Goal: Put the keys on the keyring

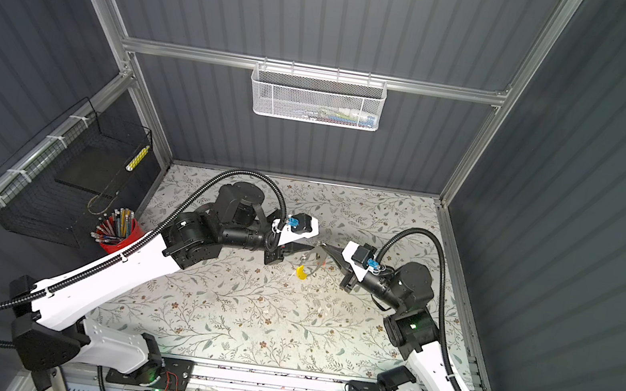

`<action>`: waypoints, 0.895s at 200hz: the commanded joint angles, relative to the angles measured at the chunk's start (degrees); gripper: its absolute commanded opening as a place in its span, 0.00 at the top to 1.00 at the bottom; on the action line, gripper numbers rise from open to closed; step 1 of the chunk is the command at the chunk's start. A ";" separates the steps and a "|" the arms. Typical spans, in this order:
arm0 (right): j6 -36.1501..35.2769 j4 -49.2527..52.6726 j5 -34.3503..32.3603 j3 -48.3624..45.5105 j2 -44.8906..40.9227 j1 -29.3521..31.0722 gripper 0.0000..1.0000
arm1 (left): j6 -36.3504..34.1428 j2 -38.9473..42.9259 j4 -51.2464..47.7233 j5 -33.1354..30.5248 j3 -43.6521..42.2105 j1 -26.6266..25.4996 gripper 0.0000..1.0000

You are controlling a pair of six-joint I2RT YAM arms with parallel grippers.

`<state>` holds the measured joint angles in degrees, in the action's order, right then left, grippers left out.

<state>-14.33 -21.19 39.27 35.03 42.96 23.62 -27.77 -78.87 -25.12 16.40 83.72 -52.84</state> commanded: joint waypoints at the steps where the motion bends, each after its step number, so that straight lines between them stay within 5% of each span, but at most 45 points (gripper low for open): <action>1: 2.70 -5.99 -0.02 -0.92 -0.15 0.07 1.00 | 5.93 1.01 5.41 2.05 -2.05 -0.11 0.71; 139: 7.70 -14.36 -3.52 -3.84 0.13 0.10 1.00 | 17.35 -2.15 15.12 9.65 -6.94 -0.07 0.63; 179: 9.72 -17.20 -2.97 -4.48 0.71 0.12 1.00 | 17.81 -3.93 15.31 9.46 -6.33 -0.11 0.73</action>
<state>-6.96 -33.54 36.64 31.11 43.55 23.62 -11.51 -81.69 -10.76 24.73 77.06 -52.84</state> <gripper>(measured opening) 0.047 0.297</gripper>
